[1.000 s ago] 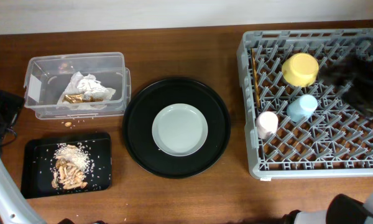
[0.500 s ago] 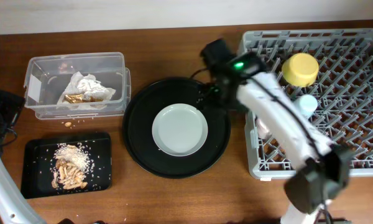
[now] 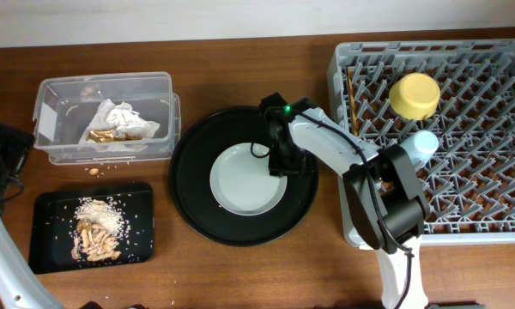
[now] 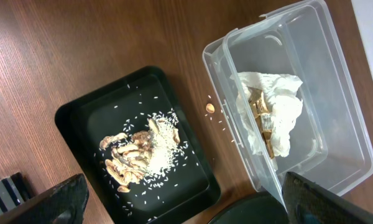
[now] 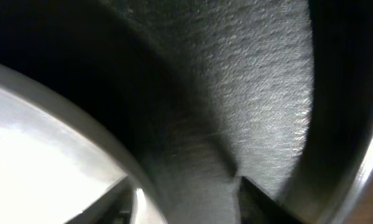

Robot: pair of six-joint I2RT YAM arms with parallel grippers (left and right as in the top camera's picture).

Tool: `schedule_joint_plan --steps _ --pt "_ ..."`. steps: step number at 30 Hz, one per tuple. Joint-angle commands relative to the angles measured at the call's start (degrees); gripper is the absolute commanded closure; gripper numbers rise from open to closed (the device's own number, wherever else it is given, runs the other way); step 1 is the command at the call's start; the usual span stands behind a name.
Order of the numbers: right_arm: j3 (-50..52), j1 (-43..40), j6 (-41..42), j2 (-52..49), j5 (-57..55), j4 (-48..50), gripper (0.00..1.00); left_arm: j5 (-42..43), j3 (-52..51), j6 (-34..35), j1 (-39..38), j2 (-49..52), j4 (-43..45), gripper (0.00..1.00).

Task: Sort waste into correct bins and load items into the dishwasher rack
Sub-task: 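Reach the right gripper to the white plate and grasp its rim, then lift the plate with the right gripper and stand it upright in the rack's back left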

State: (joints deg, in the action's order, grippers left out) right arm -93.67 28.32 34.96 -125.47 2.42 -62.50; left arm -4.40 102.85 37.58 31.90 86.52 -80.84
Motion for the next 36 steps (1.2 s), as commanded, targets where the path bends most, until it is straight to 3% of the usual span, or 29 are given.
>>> schedule_joint_plan --steps 1,3,4,5,7,15,19,24,28,31,36 --pt "0.5 0.6 -0.2 -1.4 0.0 0.2 0.59 0.3 0.2 0.1 0.2 0.0 0.0 0.01" --pt "0.5 0.6 -0.2 -1.4 0.2 0.2 0.6 0.3 0.2 0.2 0.2 0.0 0.0 0.01" --pt "0.5 0.6 -0.2 -1.4 0.5 0.2 0.67 0.3 0.2 0.2 0.2 0.0 0.0 0.01" --pt "0.5 0.6 -0.2 -1.4 0.8 0.2 0.82 0.3 0.2 0.2 0.2 0.0 0.0 0.01" --pt "0.2 0.6 -0.2 -1.3 1.1 -0.7 0.96 0.3 0.2 0.2 0.2 0.0 0.0 0.01" --pt "-11.7 -4.2 -7.2 4.2 0.6 -13.8 0.96 0.3 0.2 0.2 0.2 0.0 0.0 0.01" --pt "-25.7 -10.7 -8.9 9.6 -8.5 -23.9 0.96 0.3 0.2 0.1 0.2 0.0 0.0 0.01" --pt "-37.2 -17.8 -8.8 13.4 -20.4 -28.5 0.96 0.3 0.2 0.2 0.2 0.0 0.0 0.01" --pt "-38.9 -21.5 -8.7 14.6 -27.3 -27.5 0.96 0.3 0.2 0.2 0.2 0.0 0.0 0.01" --pt "-36.9 -21.5 -4.0 13.9 -38.6 -26.3 0.96 0.3 0.2 0.2 0.2 0.0 0.0 0.01" --pt "-31.5 -20.1 -4.0 12.7 -43.4 -19.6 0.96 0.3 0.2 0.1 0.2 0.0 0.0 0.01"
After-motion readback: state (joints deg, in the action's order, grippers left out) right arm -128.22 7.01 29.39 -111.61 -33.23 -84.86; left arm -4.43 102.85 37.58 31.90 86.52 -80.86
